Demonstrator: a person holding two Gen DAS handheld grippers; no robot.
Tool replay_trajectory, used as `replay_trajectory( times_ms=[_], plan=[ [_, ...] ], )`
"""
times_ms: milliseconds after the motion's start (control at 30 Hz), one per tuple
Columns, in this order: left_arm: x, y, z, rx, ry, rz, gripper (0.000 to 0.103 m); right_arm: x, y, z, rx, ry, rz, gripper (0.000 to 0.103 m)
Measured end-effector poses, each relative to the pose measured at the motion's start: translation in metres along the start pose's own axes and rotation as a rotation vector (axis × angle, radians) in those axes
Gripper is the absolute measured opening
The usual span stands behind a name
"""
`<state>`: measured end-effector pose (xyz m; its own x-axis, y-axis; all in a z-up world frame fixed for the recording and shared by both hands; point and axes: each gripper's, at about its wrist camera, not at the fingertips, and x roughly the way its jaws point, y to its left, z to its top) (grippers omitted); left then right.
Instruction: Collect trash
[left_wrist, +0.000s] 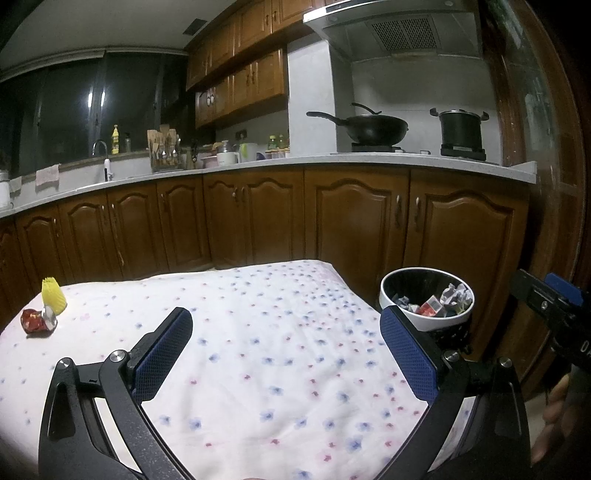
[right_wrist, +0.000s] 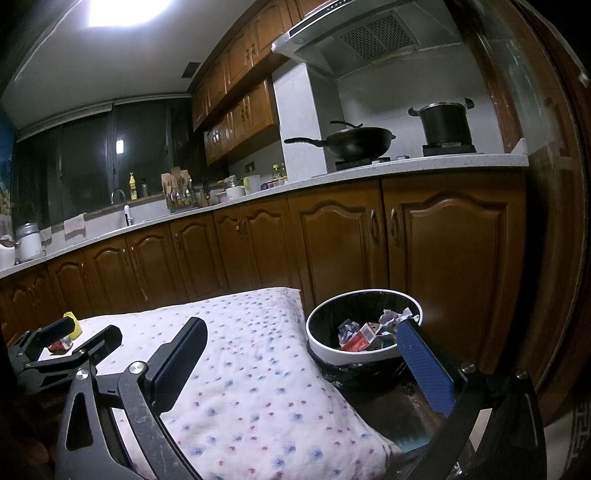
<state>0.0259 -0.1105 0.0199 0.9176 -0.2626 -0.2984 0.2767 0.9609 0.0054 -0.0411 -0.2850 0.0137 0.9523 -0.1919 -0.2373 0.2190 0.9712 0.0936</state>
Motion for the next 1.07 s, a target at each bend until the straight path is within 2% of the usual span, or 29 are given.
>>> replay_trajectory(
  times_ms=[433, 1067],
  plan=[
    [0.002, 0.001, -0.003, -0.002, 0.010, -0.008, 0.103, -0.001, 0.004, -0.001, 0.004, 0.003, 0.000, 0.103],
    [0.020, 0.007, 0.000, -0.024, 0.057, -0.047, 0.103, -0.002, 0.068, -0.009, 0.028, 0.045, 0.004, 0.103]
  ],
)
